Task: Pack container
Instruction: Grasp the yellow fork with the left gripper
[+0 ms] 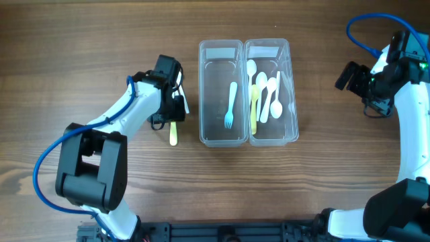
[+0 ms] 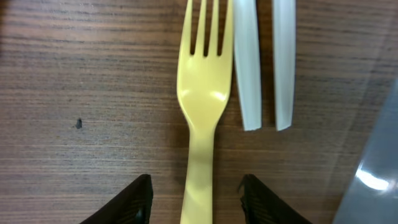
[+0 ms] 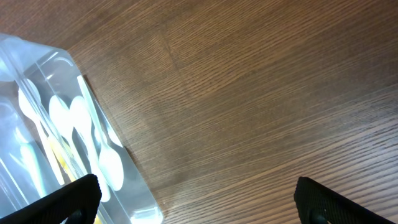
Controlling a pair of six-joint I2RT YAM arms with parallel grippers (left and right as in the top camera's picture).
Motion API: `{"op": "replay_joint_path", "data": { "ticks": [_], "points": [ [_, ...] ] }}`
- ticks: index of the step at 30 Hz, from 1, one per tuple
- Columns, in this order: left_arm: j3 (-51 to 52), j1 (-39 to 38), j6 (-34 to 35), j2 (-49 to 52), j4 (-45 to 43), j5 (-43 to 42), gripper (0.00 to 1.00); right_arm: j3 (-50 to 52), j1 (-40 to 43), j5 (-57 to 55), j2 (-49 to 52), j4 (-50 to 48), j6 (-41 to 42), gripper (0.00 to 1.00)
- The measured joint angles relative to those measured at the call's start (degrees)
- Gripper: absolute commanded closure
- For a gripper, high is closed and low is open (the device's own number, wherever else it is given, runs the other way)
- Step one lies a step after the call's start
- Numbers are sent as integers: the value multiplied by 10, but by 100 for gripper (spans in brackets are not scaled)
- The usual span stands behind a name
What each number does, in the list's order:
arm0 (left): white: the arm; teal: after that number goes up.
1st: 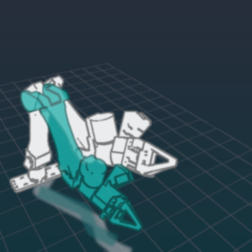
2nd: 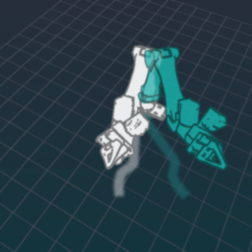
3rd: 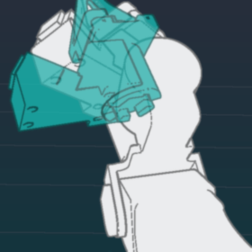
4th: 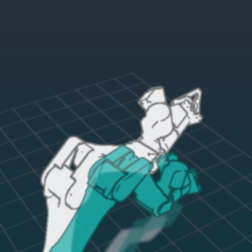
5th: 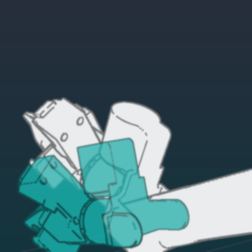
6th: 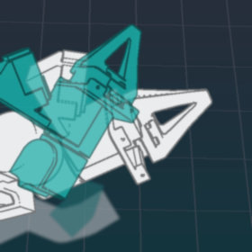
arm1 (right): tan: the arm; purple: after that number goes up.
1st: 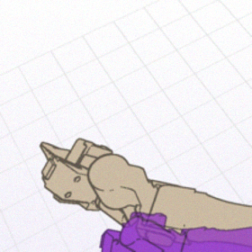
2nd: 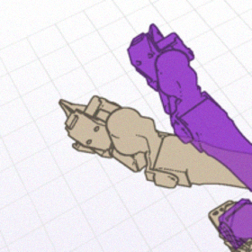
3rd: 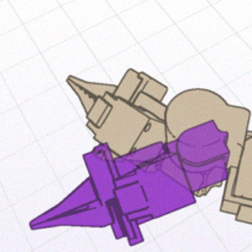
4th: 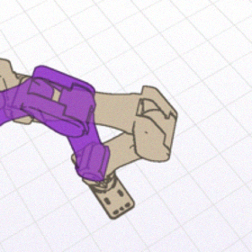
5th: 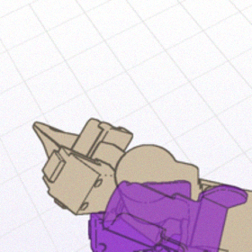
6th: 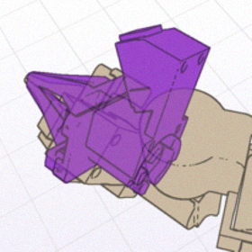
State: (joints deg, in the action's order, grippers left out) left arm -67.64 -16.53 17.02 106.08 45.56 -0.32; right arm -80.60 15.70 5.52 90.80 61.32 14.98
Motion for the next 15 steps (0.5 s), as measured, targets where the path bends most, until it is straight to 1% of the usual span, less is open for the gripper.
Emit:
{"op": "replay_joint_path", "data": {
  "ticks": [9,10,11,13,15],
  "points": [
    [6,0,0,34,-31,0,68,0,0,0,0,4,0,0],
    [6,0,0,35,-31,1,72,0,0,0,0,4,0,0],
    [6,0,0,35,-32,1,85,0,0,0,0,4,0,0],
    [5,0,1,37,-32,5,95,0,0,0,0,4,0,0],
    [4,0,-1,38,-32,5,96,0,0,0,0,4,0,0]
  ]
}}
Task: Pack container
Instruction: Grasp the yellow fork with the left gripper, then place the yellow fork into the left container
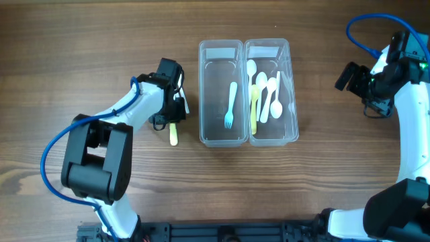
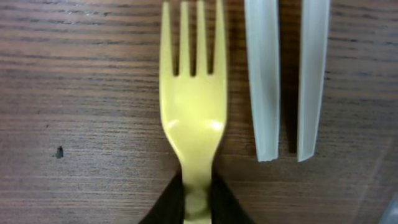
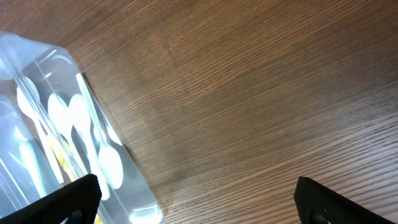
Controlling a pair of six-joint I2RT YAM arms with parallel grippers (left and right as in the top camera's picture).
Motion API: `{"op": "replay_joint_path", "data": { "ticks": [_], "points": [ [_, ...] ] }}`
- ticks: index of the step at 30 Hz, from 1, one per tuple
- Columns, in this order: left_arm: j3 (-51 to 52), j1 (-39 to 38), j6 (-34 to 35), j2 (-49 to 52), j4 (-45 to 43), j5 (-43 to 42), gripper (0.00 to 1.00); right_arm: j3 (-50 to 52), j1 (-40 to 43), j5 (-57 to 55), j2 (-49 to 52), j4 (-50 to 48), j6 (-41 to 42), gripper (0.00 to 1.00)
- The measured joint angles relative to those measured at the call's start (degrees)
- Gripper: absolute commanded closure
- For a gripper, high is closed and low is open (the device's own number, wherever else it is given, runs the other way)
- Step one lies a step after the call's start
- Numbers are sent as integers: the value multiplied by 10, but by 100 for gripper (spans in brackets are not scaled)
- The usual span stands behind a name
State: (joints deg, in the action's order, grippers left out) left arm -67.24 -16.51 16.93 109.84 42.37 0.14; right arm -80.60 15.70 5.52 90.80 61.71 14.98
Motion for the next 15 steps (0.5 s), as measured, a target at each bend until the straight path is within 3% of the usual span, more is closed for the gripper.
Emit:
{"op": "replay_joint_path", "data": {
  "ticks": [7,11,15],
  "points": [
    [-23,0,-1,1,70,0,96,0,0,0,0,2,0,0],
    [-111,0,-1,-18,168,-3,96,0,0,0,0,4,0,0],
    [-197,-12,4,-78,173,-52,96,0,0,0,0,4,0,0]
  ]
}}
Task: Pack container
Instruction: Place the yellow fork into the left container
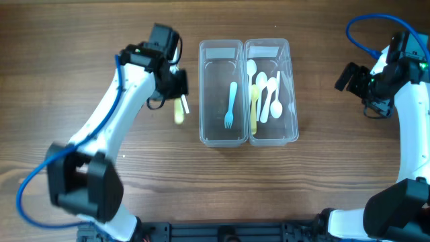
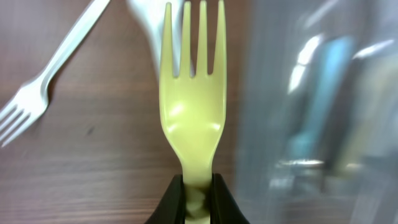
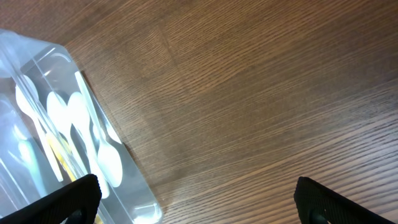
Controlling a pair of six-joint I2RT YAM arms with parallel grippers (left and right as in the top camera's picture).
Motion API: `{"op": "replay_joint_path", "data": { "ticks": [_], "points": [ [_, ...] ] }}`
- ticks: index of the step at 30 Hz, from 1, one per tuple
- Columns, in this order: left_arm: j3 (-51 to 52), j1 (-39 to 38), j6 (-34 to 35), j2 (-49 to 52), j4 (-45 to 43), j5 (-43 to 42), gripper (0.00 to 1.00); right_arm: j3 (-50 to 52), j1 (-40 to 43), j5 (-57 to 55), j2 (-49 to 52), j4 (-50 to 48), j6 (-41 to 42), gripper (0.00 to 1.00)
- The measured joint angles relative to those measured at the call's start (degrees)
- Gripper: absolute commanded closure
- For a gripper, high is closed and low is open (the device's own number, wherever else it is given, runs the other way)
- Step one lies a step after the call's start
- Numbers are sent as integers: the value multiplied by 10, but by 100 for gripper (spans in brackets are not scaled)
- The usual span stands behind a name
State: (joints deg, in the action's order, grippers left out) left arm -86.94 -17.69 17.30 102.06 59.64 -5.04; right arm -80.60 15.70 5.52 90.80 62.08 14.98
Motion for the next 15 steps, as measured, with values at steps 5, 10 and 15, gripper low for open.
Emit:
{"op": "replay_joint_path", "data": {
  "ticks": [5,10,15],
  "points": [
    [-24,-65,19,-53,-75,-33,96,0,0,0,0,0,0,0],
    [-24,-121,24,18,-138,-18,91,0,0,0,0,-1,0,0],
    [-21,-146,29,134,-163,-13,69,0,0,0,0,-1,0,0]
  ]
}}
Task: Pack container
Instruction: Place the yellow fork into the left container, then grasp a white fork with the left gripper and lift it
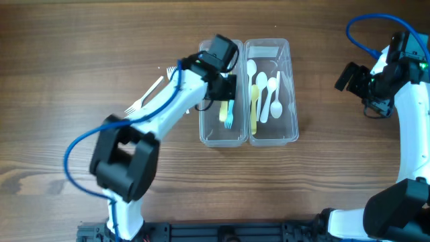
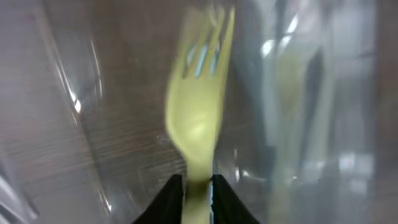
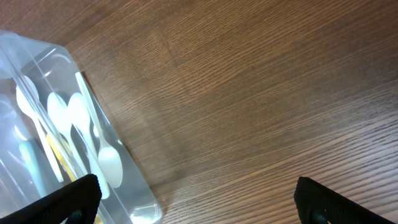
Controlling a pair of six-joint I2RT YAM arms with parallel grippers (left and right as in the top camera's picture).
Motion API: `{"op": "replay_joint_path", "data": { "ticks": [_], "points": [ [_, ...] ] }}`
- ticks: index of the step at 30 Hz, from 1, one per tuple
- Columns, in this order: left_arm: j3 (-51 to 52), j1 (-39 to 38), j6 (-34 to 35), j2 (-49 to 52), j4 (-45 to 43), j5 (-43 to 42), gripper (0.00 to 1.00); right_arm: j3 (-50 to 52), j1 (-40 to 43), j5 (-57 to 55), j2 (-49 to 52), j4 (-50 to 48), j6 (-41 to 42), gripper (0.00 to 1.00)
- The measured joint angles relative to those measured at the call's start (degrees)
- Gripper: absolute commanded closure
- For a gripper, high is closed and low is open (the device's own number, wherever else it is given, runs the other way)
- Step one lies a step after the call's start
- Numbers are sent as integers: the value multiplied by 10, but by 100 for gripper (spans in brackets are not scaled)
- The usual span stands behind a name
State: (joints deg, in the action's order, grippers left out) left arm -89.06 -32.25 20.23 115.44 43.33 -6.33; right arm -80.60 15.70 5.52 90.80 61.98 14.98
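A clear two-part container (image 1: 220, 46) stands mid-table. My left gripper (image 1: 226, 86) hangs over its left compartment, shut on the handle of a yellow fork (image 1: 224, 109). In the left wrist view the yellow fork (image 2: 196, 118) points away from the gripper (image 2: 198, 186), blurred, with clear walls around it. A blue fork (image 1: 229, 119) lies in that compartment under the yellow one. The right compartment (image 1: 290, 94) holds white spoons (image 1: 269, 91) and a yellow utensil (image 1: 254, 111). My right gripper (image 1: 344, 75) is open, far to the right above bare wood (image 3: 249, 93).
A white fork (image 1: 144, 97) lies on the wood left of the container. The right wrist view catches the container's corner with the white spoons (image 3: 81, 124) at its left edge. Blue cables loop off both arms.
My left gripper, still shut on the yellow fork, has gone from left of the container to over its left compartment. The right arm has not moved.
My left gripper stood open around the yellow fork's handle on the table left of the container. Then it was shut on the handle. Then the fork was up off the wood beside the container, and now it is above the blue fork in the left compartment.
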Motion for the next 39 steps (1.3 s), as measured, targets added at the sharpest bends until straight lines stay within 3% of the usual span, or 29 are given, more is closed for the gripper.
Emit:
{"op": "replay_joint_path", "data": {
  "ticks": [2,3,8,13,20,24,28,34,39],
  "points": [
    [0,0,3,6,13,-1,59,0,0,0,0,0,0,0],
    [-6,0,3,2,30,-2,42,0,0,0,0,0,0,0],
    [-71,12,0,-70,92,3,36,0,0,0,0,0,0,0],
    [-90,69,0,-141,160,70,41,0,0,0,0,0,0,0],
    [-55,170,29,-50,149,86,41,0,0,0,0,1,0,0],
    [-52,174,31,21,130,80,42,0,0,1,0,2,0,0],
    [-50,174,33,68,119,78,51,0,0,1,0,2,0,0],
    [-50,174,37,83,117,78,59,0,0,2,0,3,0,0],
    [-50,174,37,89,114,78,59,0,0,2,0,4,0,0]
  ]
}}
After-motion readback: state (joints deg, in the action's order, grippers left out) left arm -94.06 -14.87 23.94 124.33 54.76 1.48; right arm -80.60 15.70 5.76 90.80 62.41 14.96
